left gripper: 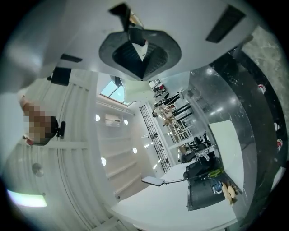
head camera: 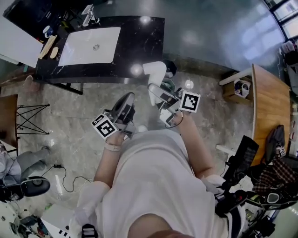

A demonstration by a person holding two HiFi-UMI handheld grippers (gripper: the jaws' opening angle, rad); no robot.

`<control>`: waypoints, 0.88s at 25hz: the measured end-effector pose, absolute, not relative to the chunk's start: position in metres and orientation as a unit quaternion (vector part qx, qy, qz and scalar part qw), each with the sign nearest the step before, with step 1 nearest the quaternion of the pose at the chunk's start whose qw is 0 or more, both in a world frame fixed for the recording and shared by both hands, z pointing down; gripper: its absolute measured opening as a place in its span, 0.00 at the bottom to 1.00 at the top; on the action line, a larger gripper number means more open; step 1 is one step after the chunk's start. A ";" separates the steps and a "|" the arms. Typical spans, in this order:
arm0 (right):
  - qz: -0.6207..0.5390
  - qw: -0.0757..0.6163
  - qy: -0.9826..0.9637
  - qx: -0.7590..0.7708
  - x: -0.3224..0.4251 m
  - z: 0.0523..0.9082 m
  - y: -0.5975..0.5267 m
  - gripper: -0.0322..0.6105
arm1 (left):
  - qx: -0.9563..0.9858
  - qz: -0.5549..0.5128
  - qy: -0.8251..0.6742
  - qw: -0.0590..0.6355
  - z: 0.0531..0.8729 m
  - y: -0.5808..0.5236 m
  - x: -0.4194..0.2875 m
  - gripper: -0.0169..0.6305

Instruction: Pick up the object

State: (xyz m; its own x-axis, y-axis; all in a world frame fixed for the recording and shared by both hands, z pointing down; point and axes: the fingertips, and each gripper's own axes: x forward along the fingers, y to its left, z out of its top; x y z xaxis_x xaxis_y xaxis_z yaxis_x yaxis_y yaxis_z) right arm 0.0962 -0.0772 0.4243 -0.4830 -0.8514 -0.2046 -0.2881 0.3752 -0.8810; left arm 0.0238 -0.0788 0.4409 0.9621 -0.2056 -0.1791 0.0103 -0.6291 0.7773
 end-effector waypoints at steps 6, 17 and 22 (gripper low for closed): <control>-0.412 0.371 0.742 -0.377 0.109 0.426 -0.065 0.70 | 0.890 -0.133 -0.039 0.434 0.441 -0.074 0.036 0.03; -0.420 0.397 0.729 -0.366 0.112 0.428 -0.061 0.70 | 0.881 -0.130 -0.031 0.455 0.451 -0.071 0.043 0.03; -0.416 0.407 0.730 -0.359 0.112 0.425 -0.060 0.70 | 0.885 -0.126 -0.037 0.447 0.450 -0.073 0.041 0.03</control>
